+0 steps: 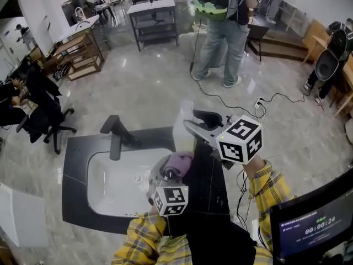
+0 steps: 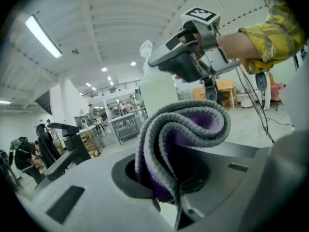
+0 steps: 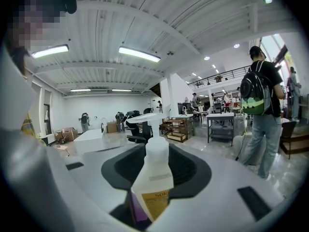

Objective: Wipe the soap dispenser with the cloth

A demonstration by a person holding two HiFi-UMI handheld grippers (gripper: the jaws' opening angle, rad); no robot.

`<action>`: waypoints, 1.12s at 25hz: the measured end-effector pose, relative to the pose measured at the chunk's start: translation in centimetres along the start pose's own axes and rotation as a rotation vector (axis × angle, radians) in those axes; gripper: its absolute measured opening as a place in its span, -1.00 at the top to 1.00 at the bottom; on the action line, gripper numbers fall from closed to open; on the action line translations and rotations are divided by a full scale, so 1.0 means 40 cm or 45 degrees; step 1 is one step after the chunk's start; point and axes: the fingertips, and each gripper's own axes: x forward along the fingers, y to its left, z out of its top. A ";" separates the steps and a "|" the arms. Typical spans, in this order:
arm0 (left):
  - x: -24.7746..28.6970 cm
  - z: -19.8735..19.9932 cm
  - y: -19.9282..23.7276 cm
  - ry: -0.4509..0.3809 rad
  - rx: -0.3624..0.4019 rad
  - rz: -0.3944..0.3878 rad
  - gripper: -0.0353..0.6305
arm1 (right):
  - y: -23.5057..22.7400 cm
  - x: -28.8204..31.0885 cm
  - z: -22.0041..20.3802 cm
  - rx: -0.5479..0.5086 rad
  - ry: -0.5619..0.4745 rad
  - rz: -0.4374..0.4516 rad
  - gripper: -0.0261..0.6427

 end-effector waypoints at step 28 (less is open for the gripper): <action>-0.015 0.081 -0.028 -0.113 0.071 -0.063 0.68 | 0.052 0.045 -0.010 -0.534 0.222 0.431 0.35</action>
